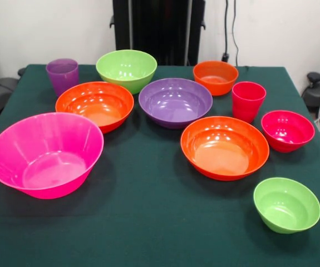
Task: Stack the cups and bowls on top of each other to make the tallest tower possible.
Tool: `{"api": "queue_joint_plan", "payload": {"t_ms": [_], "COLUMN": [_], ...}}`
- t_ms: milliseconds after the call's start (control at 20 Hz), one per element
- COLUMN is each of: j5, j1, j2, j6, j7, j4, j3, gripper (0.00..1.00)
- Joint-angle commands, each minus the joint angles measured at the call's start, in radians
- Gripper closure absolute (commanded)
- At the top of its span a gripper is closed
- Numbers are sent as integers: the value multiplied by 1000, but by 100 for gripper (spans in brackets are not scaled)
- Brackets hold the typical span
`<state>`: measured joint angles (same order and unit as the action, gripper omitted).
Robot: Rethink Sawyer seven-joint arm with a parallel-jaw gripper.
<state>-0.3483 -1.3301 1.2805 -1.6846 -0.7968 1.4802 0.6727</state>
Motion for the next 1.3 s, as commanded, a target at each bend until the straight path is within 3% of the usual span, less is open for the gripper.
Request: {"api": "queue_joint_plan", "payload": {"t_ms": [50,200,550,1300], "j5": [58,110,164,175], "j1": [66,87,156,280], "j2": [130,204,291,333], "j6": [75,104,124,171], "j7": [164,147,95,25], "j4": [232,306,390,463], "j3": [-25,-62,-135,-240], "gripper": [0,0,0,0]}}
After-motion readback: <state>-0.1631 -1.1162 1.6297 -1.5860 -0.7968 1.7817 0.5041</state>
